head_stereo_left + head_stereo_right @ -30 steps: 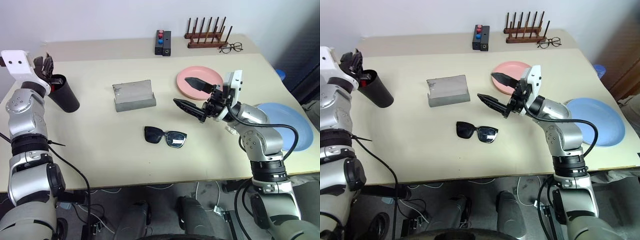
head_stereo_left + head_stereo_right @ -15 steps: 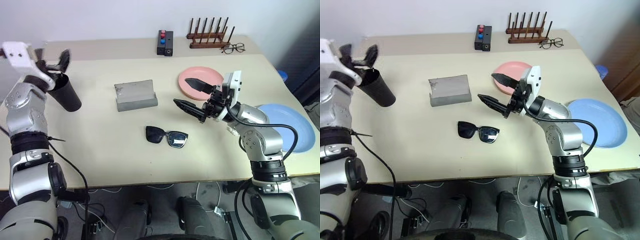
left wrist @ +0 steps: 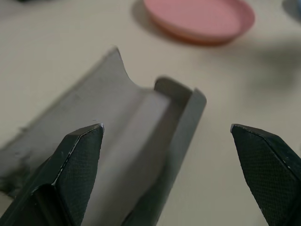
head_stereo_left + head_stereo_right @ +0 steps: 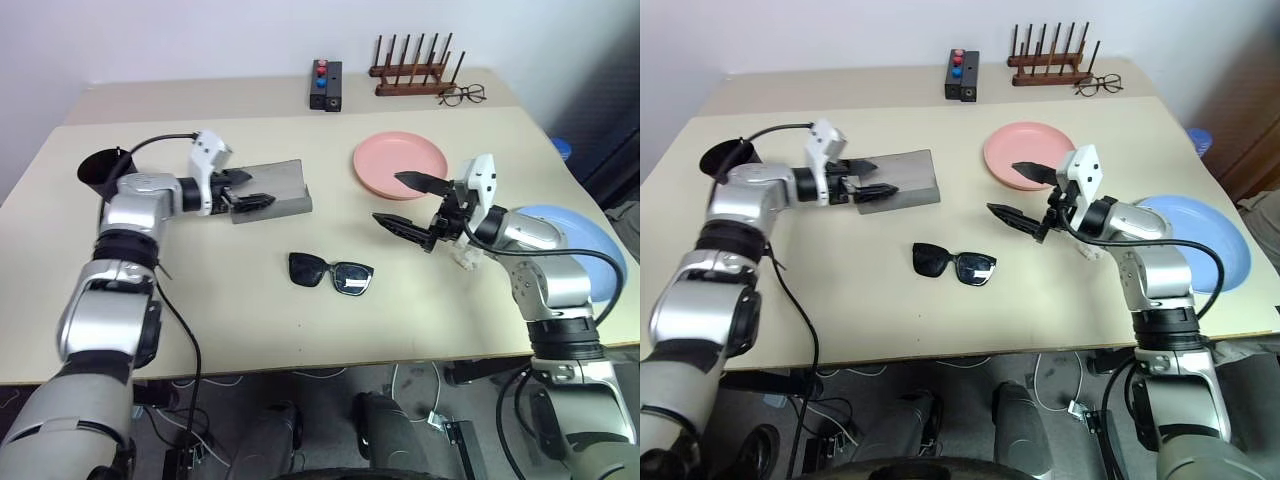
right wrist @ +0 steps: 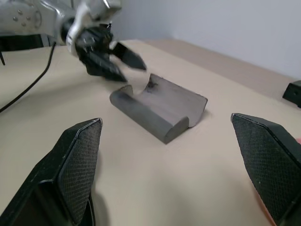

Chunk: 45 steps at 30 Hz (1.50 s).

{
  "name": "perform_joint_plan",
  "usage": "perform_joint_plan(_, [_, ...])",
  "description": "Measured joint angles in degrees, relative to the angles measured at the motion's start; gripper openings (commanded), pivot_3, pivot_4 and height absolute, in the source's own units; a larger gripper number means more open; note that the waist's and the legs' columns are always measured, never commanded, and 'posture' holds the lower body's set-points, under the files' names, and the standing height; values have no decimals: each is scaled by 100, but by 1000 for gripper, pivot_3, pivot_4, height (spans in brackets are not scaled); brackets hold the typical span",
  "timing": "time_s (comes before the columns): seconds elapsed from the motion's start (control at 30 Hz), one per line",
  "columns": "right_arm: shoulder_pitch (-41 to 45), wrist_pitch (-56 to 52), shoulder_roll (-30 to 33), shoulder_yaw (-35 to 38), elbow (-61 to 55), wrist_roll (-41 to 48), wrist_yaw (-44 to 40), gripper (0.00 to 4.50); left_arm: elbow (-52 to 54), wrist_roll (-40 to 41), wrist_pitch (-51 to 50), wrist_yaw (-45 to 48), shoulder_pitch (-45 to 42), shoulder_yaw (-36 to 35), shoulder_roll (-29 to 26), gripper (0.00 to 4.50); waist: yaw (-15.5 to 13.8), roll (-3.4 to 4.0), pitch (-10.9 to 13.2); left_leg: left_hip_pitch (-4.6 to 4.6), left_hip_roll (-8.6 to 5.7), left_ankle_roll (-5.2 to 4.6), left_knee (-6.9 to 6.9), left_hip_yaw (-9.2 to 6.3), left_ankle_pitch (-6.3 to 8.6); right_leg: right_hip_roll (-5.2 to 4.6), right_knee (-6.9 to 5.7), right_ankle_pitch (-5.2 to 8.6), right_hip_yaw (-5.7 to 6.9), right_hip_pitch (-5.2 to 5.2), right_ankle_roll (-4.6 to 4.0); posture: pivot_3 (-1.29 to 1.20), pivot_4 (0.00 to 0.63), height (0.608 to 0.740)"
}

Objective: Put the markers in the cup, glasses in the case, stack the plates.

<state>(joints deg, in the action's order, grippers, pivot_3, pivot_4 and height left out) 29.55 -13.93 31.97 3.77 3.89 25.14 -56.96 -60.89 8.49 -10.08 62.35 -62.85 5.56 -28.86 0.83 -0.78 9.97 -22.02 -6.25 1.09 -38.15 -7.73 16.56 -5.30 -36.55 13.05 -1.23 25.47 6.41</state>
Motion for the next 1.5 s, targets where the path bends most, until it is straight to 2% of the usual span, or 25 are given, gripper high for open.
perform_joint_plan(0.3, [-290,-153,5,113,-550,17,344,4500,-1059,-714,707,-289,-237,106,564,4457,-3,0,0,-3,0,0,-2,0,0,-1,-2,-1,0,2,2,0,150,740])
perform_joint_plan(0.37, [-328,-166,11,126,-604,25,382,4500,-1192,-829,750,-365,-235,102,645,3961,-2,-1,0,-3,0,0,-2,0,0,0,-2,-1,0,3,2,0,150,740])
perform_joint_plan(0.43, [-379,-195,13,129,-605,27,408,4500,-1225,-859,785,-385,-236,73,666,3253,-1,-1,0,-3,0,0,-2,0,0,-1,-2,-1,0,2,2,0,150,740])
perform_joint_plan(0.6, [-407,-195,13,128,-615,16,484,4500,-1254,-917,825,-494,-270,-24,701,788,-6,-1,0,-2,0,0,-4,0,0,-1,-3,-1,0,1,2,0,150,740])
perform_joint_plan(0.67, [-407,-193,13,127,-616,10,495,4500,-1251,-916,814,-432,-295,-67,711,46,-12,-1,-1,-1,-1,-1,-6,0,0,-1,-3,-2,0,-2,3,0,150,740])
perform_joint_plan(0.8, [-404,-190,11,122,-617,-8,496,4500,-1254,-900,678,-97,-310,-188,702,46,-7,0,-1,-1,-1,-1,-6,0,0,-1,-3,-2,0,-2,4,0,150,740])
perform_joint_plan(0.97, [-401,-182,2,116,-615,-14,496,4500,-1202,-869,315,1063,-320,-187,540,46,15,-1,-1,-3,0,-1,-6,0,0,2,-5,-2,1,1,4,0,150,740])
perform_joint_plan(1.17, [-399,-79,0,112,-590,-33,482,4500,-618,-1006,274,2744,-318,283,-449,46,72,-2,1,-5,5,0,-1,1,0,6,-12,-2,-2,11,3,0,150,740])
perform_joint_plan(1.27, [-376,-37,-11,85,-576,-54,470,4500,109,-460,46,2939,-54,847,-911,46,35,-1,0,-5,3,-1,-4,1,1,2,-12,-2,-6,10,4,0,150,740])
perform_joint_plan(1.37, [-354,-22,-18,77,-555,-59,452,4500,921,295,-37,2985,590,1681,-1592,46,42,0,1,-5,4,-2,-2,1,1,3,-14,-2,-11,13,3,0,150,740])
perform_joint_plan(1.5, [-334,-21,-26,64,-464,-66,420,4500,1716,1153,-212,2991,1088,2311,-2069,46,-16,0,1,-12,3,-2,-8,-2,1,2,-15,-2,-10,15,3,0,150,740])
